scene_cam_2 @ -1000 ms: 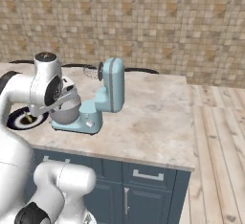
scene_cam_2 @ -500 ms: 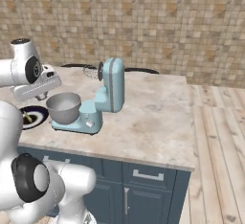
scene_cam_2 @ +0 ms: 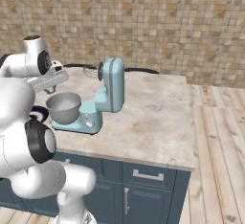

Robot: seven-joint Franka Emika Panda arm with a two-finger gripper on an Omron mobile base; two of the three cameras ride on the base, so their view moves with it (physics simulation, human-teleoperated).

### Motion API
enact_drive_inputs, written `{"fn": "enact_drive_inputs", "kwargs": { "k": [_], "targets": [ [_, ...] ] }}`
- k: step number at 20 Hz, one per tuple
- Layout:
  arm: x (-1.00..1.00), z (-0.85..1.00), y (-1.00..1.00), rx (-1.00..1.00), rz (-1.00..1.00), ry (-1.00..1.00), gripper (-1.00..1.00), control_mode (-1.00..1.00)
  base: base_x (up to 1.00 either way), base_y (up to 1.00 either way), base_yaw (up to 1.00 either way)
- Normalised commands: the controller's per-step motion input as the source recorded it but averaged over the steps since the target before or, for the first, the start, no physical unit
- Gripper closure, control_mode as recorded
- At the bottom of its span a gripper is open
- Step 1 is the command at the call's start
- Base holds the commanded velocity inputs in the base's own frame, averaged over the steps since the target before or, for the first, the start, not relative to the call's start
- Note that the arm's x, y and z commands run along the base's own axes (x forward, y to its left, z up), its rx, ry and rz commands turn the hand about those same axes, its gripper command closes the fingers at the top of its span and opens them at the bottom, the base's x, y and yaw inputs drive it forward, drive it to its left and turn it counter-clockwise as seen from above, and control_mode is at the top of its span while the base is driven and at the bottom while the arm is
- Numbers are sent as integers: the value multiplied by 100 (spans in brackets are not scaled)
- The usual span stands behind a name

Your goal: Add butter and sugar cubes to the stand mixer bowl and then turn on the stand mixer to begin making frosting.

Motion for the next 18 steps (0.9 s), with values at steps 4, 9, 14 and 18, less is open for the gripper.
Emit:
{"fn": "enact_drive_inputs", "kwargs": {
  "k": [4,9,14,18],
  "targets": [
    [46,-45,1,0,0,1,100,-100,0,0,0],
    [45,-49,17,0,0,4,100,-100,0,0,0],
    [21,-35,11,0,0,6,100,-100,0,0,0],
    [3,-43,0,0,0,4,100,-100,0,0,0]
  ]
}}
